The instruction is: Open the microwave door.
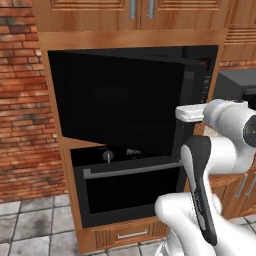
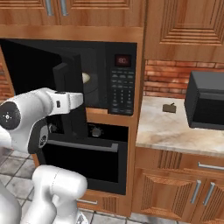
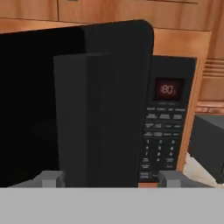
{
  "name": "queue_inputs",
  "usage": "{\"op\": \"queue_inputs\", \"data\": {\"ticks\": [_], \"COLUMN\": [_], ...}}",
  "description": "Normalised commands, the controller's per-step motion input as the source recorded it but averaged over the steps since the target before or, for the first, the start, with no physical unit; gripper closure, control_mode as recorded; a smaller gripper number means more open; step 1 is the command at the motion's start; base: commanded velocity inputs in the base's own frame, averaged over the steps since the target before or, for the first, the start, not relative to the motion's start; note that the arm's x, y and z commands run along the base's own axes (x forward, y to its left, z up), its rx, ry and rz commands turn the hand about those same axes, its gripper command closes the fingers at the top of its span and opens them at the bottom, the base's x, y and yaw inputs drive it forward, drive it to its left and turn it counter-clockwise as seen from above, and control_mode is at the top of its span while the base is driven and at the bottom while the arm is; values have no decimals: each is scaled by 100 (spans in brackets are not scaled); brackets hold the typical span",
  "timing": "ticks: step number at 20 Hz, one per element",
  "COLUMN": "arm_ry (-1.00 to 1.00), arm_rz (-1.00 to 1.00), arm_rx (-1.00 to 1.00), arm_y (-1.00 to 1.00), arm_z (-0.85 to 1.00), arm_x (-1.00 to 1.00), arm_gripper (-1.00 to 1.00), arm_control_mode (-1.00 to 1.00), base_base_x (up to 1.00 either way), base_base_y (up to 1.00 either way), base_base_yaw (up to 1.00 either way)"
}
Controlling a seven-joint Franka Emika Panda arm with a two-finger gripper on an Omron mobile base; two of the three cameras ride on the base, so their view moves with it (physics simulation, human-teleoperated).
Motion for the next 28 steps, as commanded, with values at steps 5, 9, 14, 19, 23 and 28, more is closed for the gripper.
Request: {"op": "queue_inputs", "data": {"ticks": [5, 9, 14, 19, 23, 28], "arm_ry": [2, 32, 51, 45, 16, 0], "arm_rz": [-22, -2, 7, 7, 0, 1], "arm_rx": [19, 50, 65, 81, 52, 44], "arm_y": [-97, -100, -98, -80, 3, 42], "arm_z": [37, 3, 0, -62, -79, -84], "arm_x": [-81, -4, -21, 0, 0, 30], "arm_gripper": [-100, -100, -100, -100, -100, -100], "arm_control_mode": [-100, -100, -100, -100, -100, -100], "base_base_x": [0, 0, 0, 0, 0, 0], "base_base_y": [0, 0, 0, 0, 0, 0], "base_base_yaw": [0, 0, 0, 0, 0, 0]}}
